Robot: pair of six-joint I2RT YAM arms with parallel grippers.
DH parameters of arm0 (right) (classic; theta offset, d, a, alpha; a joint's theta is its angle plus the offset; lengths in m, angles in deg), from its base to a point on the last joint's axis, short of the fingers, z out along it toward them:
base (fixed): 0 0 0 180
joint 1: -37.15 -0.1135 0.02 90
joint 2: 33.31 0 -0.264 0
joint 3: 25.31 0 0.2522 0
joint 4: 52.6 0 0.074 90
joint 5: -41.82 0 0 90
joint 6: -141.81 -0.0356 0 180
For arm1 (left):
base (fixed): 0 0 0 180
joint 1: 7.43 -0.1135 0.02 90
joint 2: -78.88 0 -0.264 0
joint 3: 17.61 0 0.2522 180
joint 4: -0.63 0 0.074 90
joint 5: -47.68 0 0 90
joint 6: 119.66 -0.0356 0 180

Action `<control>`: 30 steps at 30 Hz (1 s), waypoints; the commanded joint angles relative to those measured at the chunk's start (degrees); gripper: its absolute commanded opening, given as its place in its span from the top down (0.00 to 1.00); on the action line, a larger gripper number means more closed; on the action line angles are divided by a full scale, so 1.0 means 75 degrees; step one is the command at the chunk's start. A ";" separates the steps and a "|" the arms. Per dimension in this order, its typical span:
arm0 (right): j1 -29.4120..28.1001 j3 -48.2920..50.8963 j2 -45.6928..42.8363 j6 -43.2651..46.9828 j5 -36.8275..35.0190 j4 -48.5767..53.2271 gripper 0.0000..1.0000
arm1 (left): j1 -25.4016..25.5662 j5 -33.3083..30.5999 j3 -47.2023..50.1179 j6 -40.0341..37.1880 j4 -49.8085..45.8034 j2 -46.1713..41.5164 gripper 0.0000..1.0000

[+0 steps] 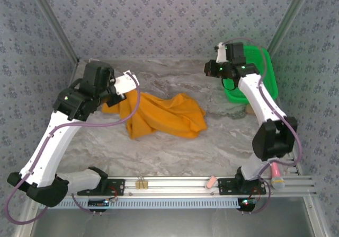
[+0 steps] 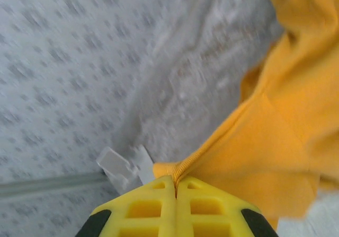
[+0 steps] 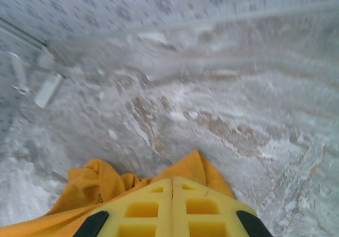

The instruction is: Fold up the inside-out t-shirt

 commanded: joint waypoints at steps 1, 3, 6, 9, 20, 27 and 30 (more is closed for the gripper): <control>-0.0213 -0.0315 0.0361 0.0761 0.0784 0.0943 0.77 | 0.0002 0.1666 -0.0433 -0.0566 0.0121 -0.0106 1.00; -0.0583 -0.0342 0.0708 0.1191 0.0601 0.1393 0.63 | 0.0125 0.2027 -0.0292 -0.0610 -0.0319 -0.0156 1.00; -0.1257 -0.0122 0.0892 0.1954 0.0271 0.1423 0.51 | 0.0188 0.1834 0.0587 -0.0705 -0.0344 -0.0477 1.00; -0.1720 0.0420 0.0960 0.4189 0.0307 0.1053 0.47 | 0.0168 0.1468 0.1201 -0.0704 -0.0282 -0.0725 1.00; -0.2016 0.1103 0.1715 1.1962 0.2240 -0.0219 0.40 | 0.0083 0.1247 0.1657 -0.0641 -0.0406 -0.1107 1.00; -0.2141 -0.0569 0.3096 1.2981 0.2740 0.1178 0.40 | 0.0043 0.1188 0.1696 -0.0630 -0.0433 -0.1073 1.00; -0.2228 -0.1160 0.3573 1.3330 0.2754 0.2096 0.62 | -0.0020 0.1158 0.1667 -0.0618 -0.0447 -0.1084 1.00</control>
